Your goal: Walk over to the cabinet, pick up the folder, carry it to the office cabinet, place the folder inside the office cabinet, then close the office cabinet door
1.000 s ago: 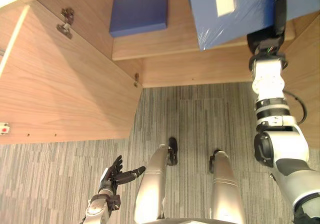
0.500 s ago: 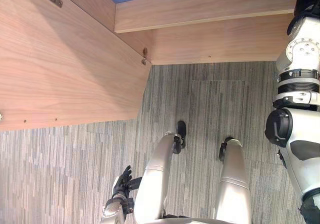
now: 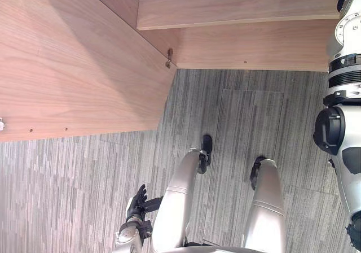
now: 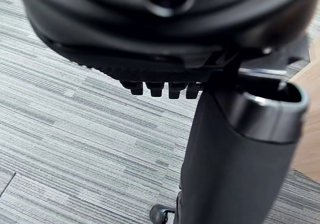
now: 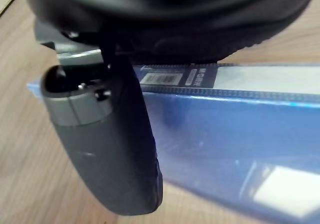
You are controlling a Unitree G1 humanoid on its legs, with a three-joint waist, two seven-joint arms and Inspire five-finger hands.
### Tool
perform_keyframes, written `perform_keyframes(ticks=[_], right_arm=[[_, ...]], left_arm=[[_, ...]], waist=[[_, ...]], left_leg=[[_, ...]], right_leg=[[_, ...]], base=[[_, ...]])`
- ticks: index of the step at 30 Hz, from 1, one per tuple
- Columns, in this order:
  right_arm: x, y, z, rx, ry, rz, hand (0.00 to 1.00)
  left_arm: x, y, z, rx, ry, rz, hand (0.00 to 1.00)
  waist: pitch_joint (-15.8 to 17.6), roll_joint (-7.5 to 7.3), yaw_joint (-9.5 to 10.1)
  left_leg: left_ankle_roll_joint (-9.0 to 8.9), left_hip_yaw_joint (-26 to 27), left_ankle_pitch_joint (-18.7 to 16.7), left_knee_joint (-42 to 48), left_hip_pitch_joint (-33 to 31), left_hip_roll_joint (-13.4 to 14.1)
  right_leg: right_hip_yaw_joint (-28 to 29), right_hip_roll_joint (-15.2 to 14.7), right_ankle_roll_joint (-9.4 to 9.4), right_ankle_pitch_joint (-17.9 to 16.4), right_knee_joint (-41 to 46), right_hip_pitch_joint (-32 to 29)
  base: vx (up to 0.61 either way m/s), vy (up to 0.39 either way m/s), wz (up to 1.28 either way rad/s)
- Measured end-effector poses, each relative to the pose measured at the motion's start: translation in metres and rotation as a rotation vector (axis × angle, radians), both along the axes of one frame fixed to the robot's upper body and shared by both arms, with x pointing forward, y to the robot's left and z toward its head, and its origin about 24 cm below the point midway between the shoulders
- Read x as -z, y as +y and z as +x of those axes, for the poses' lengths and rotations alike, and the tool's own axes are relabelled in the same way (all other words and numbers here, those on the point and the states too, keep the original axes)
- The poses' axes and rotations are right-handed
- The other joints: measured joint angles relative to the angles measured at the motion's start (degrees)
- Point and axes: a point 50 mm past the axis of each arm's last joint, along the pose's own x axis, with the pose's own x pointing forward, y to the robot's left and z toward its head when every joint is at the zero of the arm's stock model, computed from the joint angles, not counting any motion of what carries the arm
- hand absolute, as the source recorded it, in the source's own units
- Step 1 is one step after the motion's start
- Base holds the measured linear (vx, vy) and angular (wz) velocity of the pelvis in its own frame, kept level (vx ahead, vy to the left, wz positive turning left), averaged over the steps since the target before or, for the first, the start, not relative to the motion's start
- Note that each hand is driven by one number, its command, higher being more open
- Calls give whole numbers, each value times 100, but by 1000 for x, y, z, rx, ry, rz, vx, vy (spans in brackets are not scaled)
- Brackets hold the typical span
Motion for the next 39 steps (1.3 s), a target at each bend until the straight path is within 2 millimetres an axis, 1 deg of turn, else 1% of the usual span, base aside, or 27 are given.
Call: perform_keyframes(ticks=[2, 7, 10, 13, 16, 18, 20, 21, 23, 24, 25, 26, 27, 28, 30, 33, 35, 39], right_arm=[[0, 2, 1, 5, 19, -29, 100], [-9, 7, 2, 57, 80, -195, 100], [-6, 7, 5, 59, 111, -218, 100], [-3, 10, 8, 61, 132, -244, 100], [2, 8, 11, 64, 165, -248, 100], [7, 7, 14, 87, 218, -309, 100], [19, 6, 21, 150, 352, -531, 100], [22, 6, 22, 166, 386, -599, 100], [34, 7, 29, 216, 510, -895, 100], [38, 6, 30, 226, 544, -967, 100], [48, 2, 33, 245, 618, -1100, 100], [55, -1, 34, 247, 656, -1152, 100], [70, -5, 37, 256, 752, -1278, 100], [73, -6, 37, 281, 772, -1340, 100], [75, -18, 34, 322, 839, -1446, 100], [90, -24, 35, 322, 923, -1543, 100], [98, -28, 35, 331, 971, -1624, 100], [110, -32, 36, 335, 1021, -1702, 100]], left_arm=[[0, 0, 0, -1, 1, 0, 100], [-1, 0, 1, -1, -7, 1, 100], [-2, 0, 2, -1, -13, 2, 100], [-3, 0, 2, -2, -16, 3, 100], [-2, 0, 2, -5, -14, 4, 100], [-2, 1, 2, -10, -13, 0, 100], [-2, 1, 1, -14, -12, -5, 100], [-2, 1, 1, -13, -11, -5, 100], [-2, 1, 0, -8, -13, -8, 100], [-2, 1, 0, -5, -13, -10, 100], [-2, 2, 0, 3, -15, -12, 100], [-2, 2, 0, 6, -15, -11, 100], [-2, 5, -2, 11, -15, -4, 100], [-2, 6, -3, 15, -15, -3, 100], [-3, 10, -3, 41, -17, 8, 100], [-3, 18, -7, 63, -8, 35, 100], [-4, 21, -7, 72, -5, 40, 100], [-4, 24, -8, 79, -5, 42, 100]], waist=[[0, 0, 3], [0, 0, -6], [-1, 0, -13], [-2, 1, -50], [-2, 2, -61], [-2, 2, -66], [-2, 1, -70], [-2, 1, -76], [-5, -5, -105], [-5, -5, -114], [-9, -13, -119], [-12, -22, -121], [-32, -67, -136], [-34, -76, -149], [-36, -81, -156], [-82, -184, -150], [-96, -216, -152], [-153, -286, -141]], left_leg=[[4, 7, 2, -21, 0, -4], [10, 18, 3, -74, 95, 3], [15, 33, -1, -113, 205, 14], [17, 44, -3, -124, 214, 20], [18, 58, -4, -129, 216, 44], [20, 67, -4, -139, 222, 73], [24, 95, -6, -173, 282, 111], [27, 106, -8, -183, 300, 114], [35, 147, -13, -223, 349, 123], [35, 149, -13, -233, 360, 125], [38, 145, -15, -250, 391, 134], [39, 145, -16, -257, 404, 141], [42, 141, -19, -268, 410, 152], [46, 139, -21, -262, 410, 152], [70, 137, -37, -231, 468, 159], [86, 149, -81, -233, 559, 191], [100, 149, -97, -232, 606, 210], [124, 178, -112, -253, 662, 209]], right_leg=[[0, -7, 1, 1, -29, 5], [-10, -7, 8, 6, -113, 113], [-18, -3, 8, 6, -162, 232], [-11, 3, 9, 8, -177, 239], [-5, 24, 24, 29, -218, 247], [1, 57, 33, 63, -270, 262], [9, 92, 35, 103, -356, 316], [15, 93, 37, 106, -368, 331], [46, 101, 47, 118, -404, 358], [46, 104, 50, 122, -417, 371], [36, 112, 50, 130, -451, 413], [27, 119, 49, 138, -473, 433], [21, 129, 49, 149, -508, 446], [16, 129, 51, 151, -513, 453], [-7, 127, 58, 155, -538, 545], [-17, 148, 59, 155, -600, 657], [-28, 168, 70, 172, -671, 738], [-14, 163, 95, 191, -739, 802]], base=[[40, -1, 1], [42, -11, 0], [0, 0, 0], [0, 0, 0], [4, -3, -4], [15, -5, -9], [22, -4, -10], [20, -6, -9], [12, -10, -7], [14, -13, -4], [0, 0, 0], [25, -11, -3], [30, -10, -2], [35, -9, -1], [0, 0, 0], [6, -4, -4], [4, -2, -5], [0, 2, -1]])
